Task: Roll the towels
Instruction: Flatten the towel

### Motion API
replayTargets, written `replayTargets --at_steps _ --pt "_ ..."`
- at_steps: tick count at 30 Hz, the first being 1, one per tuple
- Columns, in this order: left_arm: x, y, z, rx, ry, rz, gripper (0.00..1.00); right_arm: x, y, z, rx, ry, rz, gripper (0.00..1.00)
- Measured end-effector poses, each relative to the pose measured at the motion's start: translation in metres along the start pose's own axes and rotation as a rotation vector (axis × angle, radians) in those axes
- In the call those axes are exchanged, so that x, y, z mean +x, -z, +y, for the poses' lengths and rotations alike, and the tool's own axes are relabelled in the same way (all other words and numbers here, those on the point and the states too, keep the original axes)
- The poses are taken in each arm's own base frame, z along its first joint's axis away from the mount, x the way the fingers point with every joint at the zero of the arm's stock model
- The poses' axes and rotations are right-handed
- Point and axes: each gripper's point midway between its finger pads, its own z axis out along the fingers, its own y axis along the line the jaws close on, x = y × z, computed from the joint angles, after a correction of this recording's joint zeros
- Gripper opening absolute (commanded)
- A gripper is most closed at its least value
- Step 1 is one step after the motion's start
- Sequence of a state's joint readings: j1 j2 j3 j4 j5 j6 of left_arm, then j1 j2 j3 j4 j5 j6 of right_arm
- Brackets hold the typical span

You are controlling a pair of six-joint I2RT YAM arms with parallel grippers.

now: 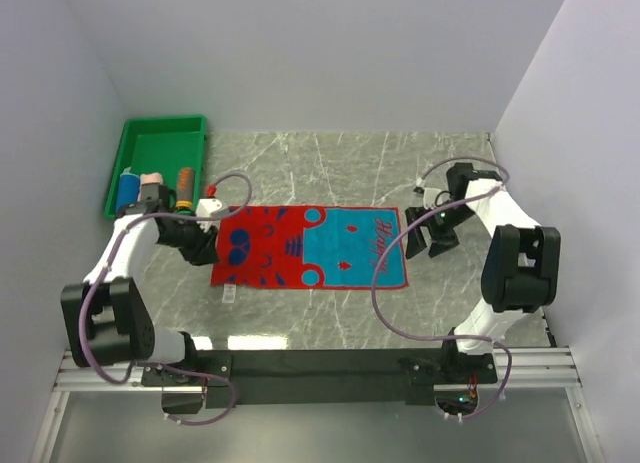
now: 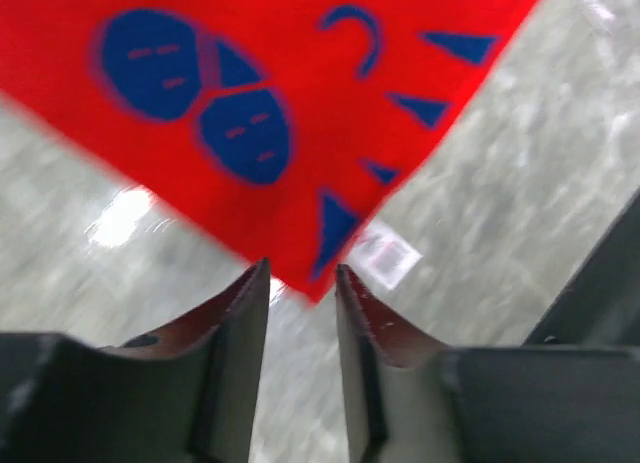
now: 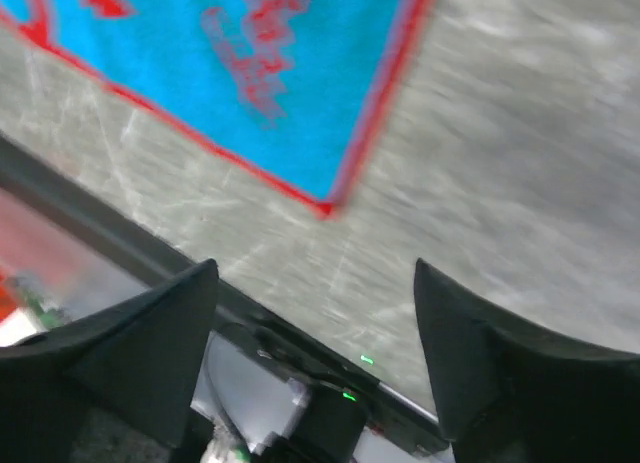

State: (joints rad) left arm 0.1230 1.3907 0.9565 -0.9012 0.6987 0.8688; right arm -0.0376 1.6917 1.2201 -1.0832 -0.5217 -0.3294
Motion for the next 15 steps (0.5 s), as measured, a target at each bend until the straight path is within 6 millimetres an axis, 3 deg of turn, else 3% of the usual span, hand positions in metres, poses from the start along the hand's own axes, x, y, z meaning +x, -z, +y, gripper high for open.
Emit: replayTargets --at_steps 2,4,7,12,13,15 --pt "0.005 0.015 0.003 -0.049 -0.021 0.0 0.43 0.003 0.009 -0.009 0.046 0.014 -0.009 0.87" --pt "0.0 0.029 0.009 -0.102 -0.054 -0.016 0.46 -0.001 0.021 -0.011 0.078 0.032 -0.039 0.78" --pt "-0.016 0.04 0.015 -0.136 -0.1 -0.044 0.43 -0.019 0.036 -0.007 0.101 0.079 -0.094 0.57" --pt "-0.024 0.026 0.021 -0.132 -0.096 -0.021 0.26 -0.034 0.027 0.012 0.094 0.149 -0.094 0.36" --pt "-0.024 0.021 0.02 -0.122 -0.092 -0.008 0.18 -0.035 0.02 0.017 0.09 0.163 -0.076 0.36" --pt "-0.023 0.01 0.015 -0.1 -0.088 0.029 0.13 -0.034 0.006 0.024 0.084 0.183 -0.036 0.34"
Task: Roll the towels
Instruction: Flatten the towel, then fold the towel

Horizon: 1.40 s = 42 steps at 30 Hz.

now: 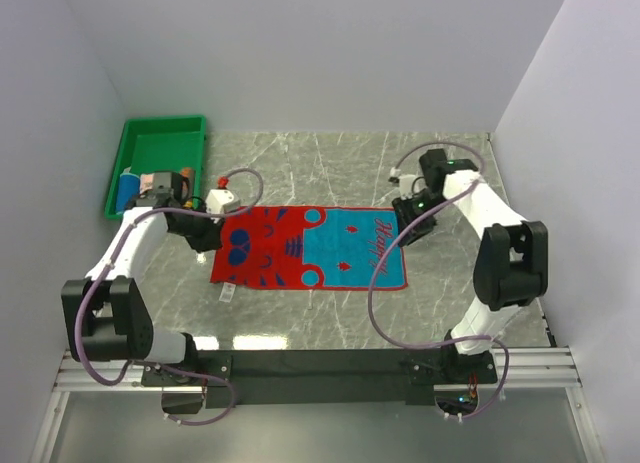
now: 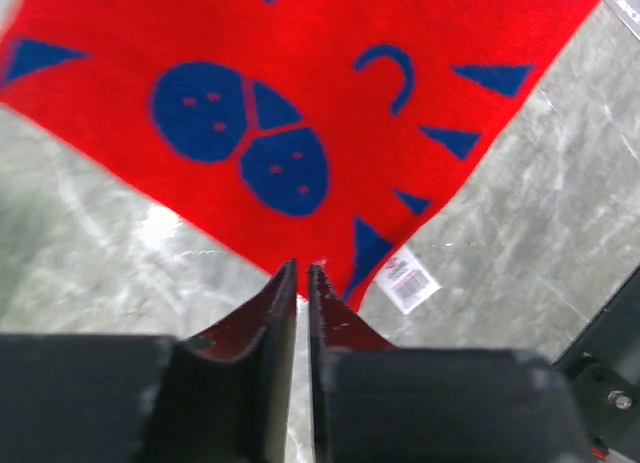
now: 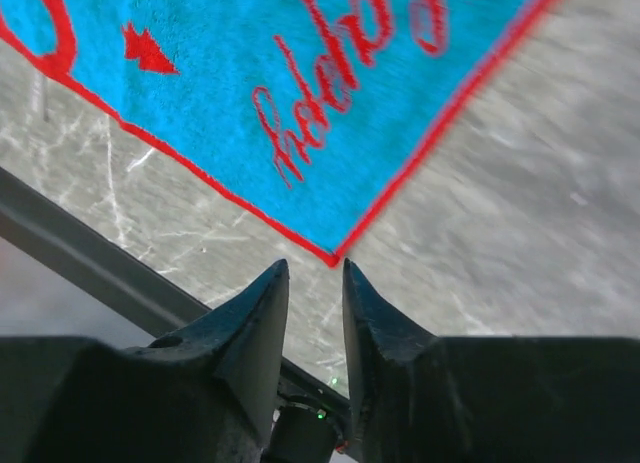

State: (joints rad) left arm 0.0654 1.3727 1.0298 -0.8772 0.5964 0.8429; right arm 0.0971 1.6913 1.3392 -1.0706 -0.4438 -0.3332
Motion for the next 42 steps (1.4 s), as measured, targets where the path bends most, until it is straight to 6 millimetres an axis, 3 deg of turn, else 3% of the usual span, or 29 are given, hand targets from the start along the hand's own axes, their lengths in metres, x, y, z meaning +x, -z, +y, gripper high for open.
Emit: replayTargets --at_steps 4,9,14,21,25,27,29,32,36,39,42 --pt "0.011 -0.02 -0.013 0.028 0.006 0.088 0.06 0.011 -0.031 0.013 -0.004 0.04 0.089 0.34" --pt "0.059 -0.044 -0.029 0.061 0.074 0.261 0.02 0.036 -0.063 0.013 0.004 0.03 0.207 0.34" --pt "0.097 -0.049 -0.036 0.053 0.112 0.38 0.02 0.064 -0.083 -0.001 0.039 -0.005 0.315 0.33" --pt "0.102 -0.05 -0.034 0.032 0.117 0.407 0.03 0.07 -0.08 -0.007 0.082 0.002 0.346 0.34" --pt "0.095 -0.047 -0.039 0.054 0.116 0.384 0.12 0.066 -0.074 -0.016 0.127 0.027 0.342 0.43" --pt "0.077 -0.04 -0.038 0.055 0.11 0.336 0.16 0.053 -0.064 -0.018 0.142 0.037 0.306 0.53" --pt "0.049 -0.033 -0.028 0.025 0.092 0.261 0.18 0.028 -0.05 -0.02 0.149 0.049 0.227 0.55" --pt "-0.004 -0.023 -0.001 -0.055 0.083 0.13 0.18 -0.025 -0.02 -0.02 0.172 0.07 0.043 0.47" --pt "-0.05 -0.026 0.039 -0.141 0.136 0.03 0.14 -0.08 0.009 -0.022 0.205 0.075 -0.144 0.36" --pt "-0.063 -0.045 0.07 -0.167 0.223 0.014 0.11 -0.109 0.01 -0.027 0.207 0.056 -0.197 0.32" --pt "-0.061 -0.07 0.097 -0.183 0.311 0.029 0.09 -0.124 -0.013 -0.039 0.2 0.025 -0.187 0.29"
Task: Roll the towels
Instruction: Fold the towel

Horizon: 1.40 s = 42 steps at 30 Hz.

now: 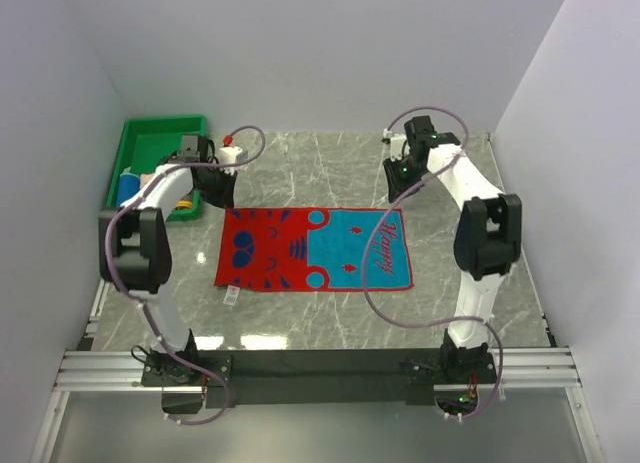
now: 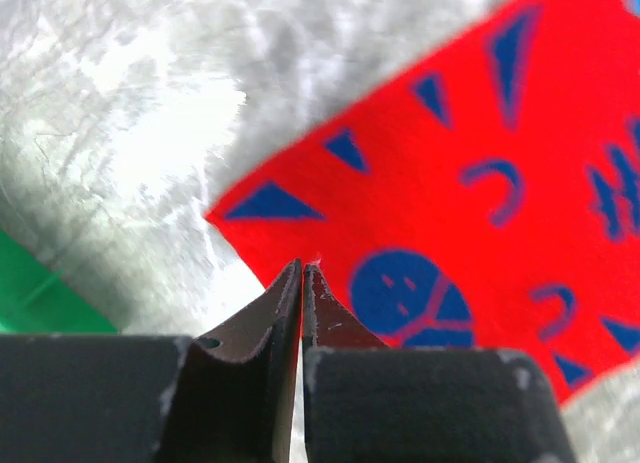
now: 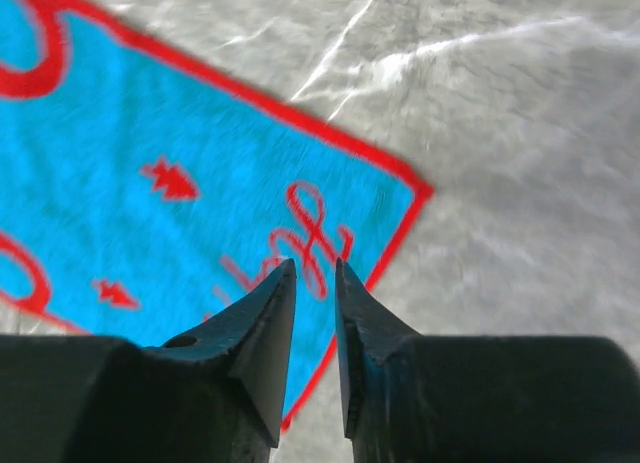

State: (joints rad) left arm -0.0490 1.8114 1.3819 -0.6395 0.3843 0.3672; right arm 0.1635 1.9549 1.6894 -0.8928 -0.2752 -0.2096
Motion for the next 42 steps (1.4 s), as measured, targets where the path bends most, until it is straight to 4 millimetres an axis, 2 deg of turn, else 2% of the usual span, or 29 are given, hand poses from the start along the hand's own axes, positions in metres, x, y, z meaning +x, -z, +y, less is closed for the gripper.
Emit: replayTargets --at_steps 5,10,13,17,20,22,25,31,33,36,42 --pt "0.008 -0.031 0.021 -0.032 0.088 0.059 0.08 0.014 -0.046 -0.008 -0.014 -0.056 0.093 0.23" --pt "0.019 -0.05 0.033 -0.065 0.124 0.106 0.06 0.022 -0.067 -0.018 0.014 -0.078 0.141 0.21" --pt "0.029 -0.056 0.038 -0.082 0.139 0.139 0.05 0.027 -0.071 -0.029 0.067 -0.079 0.162 0.21" --pt "0.027 -0.059 0.043 -0.089 0.146 0.143 0.05 0.03 -0.076 -0.043 0.11 -0.089 0.179 0.22" --pt "0.026 -0.058 0.045 -0.092 0.148 0.148 0.06 0.028 -0.075 -0.049 0.119 -0.098 0.176 0.31" --pt "0.025 -0.057 0.046 -0.091 0.148 0.152 0.1 0.022 -0.071 -0.052 0.122 -0.092 0.16 0.41" --pt "0.02 -0.052 0.048 -0.085 0.147 0.147 0.19 0.011 -0.064 -0.056 0.129 -0.08 0.129 0.49" --pt "-0.003 -0.04 0.059 -0.097 0.119 0.1 0.35 -0.008 -0.049 -0.062 0.118 -0.068 0.078 0.55" --pt "-0.007 -0.039 0.06 -0.099 0.112 0.094 0.42 -0.014 -0.046 -0.061 0.103 -0.067 0.062 0.56" --pt "-0.01 -0.04 0.062 -0.1 0.109 0.094 0.45 -0.016 -0.047 -0.06 0.081 -0.072 0.062 0.56" --pt "-0.004 -0.044 0.062 -0.093 0.116 0.112 0.46 0.001 -0.061 -0.057 0.051 -0.077 0.127 0.53"
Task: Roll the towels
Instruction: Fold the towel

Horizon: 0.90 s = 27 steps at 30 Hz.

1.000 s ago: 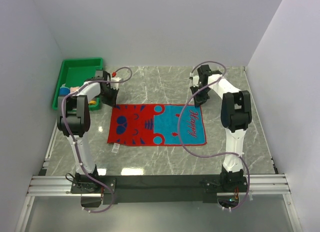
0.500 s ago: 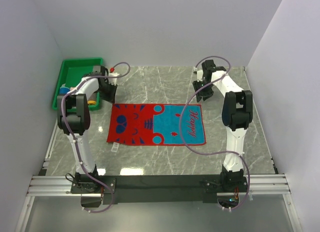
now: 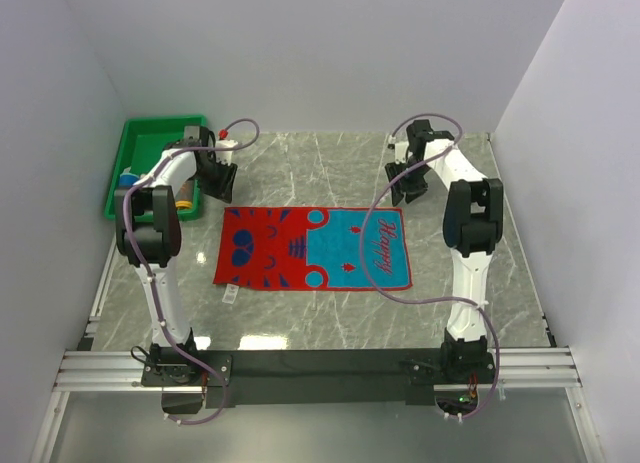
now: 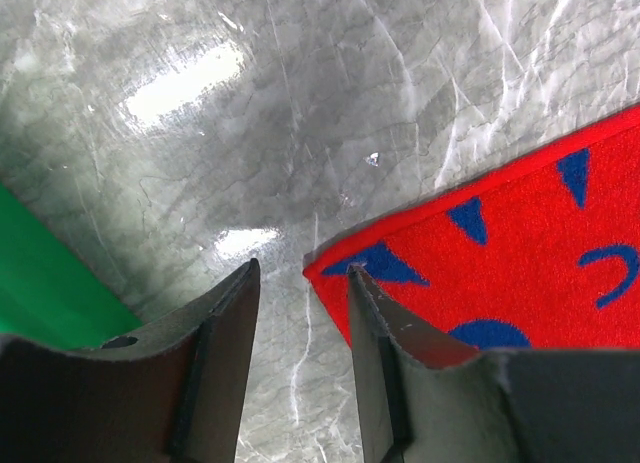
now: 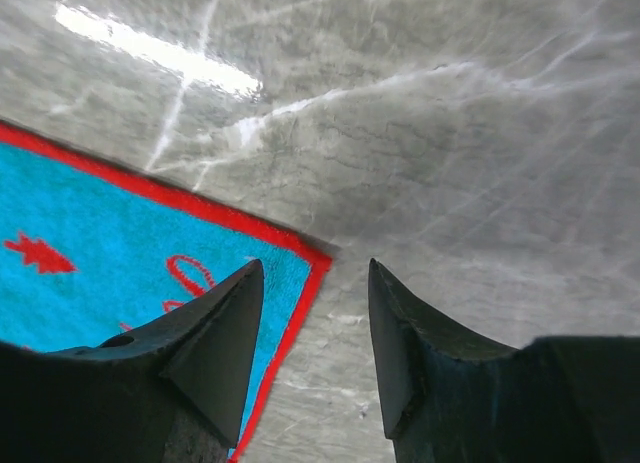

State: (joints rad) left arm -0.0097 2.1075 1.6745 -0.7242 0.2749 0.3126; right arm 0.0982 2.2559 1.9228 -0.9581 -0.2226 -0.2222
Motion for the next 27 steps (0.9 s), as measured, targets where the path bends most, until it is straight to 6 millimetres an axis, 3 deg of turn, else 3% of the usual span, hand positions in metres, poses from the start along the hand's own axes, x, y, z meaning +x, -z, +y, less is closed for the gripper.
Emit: replayTargets --at_steps 6,14,20,23,27 --pt "0.001 -0.001 0.0 -0.002 0.001 0.003 0.47 0.024 -0.019 -0.001 -0.012 -0.004 0.083 0.45" --pt "0.002 -0.008 0.004 -0.009 0.003 0.016 0.48 0.024 -0.02 -0.002 0.012 0.017 0.085 0.36" --pt "0.001 -0.014 0.008 -0.014 0.004 0.021 0.48 0.024 -0.022 0.001 0.031 0.049 0.095 0.21" --pt "0.0 -0.013 0.007 -0.013 0.003 0.021 0.49 0.024 -0.023 0.004 0.033 0.064 0.101 0.22" --pt "-0.001 -0.012 0.006 -0.005 0.003 0.018 0.49 0.025 -0.022 0.008 0.023 0.069 0.107 0.43"
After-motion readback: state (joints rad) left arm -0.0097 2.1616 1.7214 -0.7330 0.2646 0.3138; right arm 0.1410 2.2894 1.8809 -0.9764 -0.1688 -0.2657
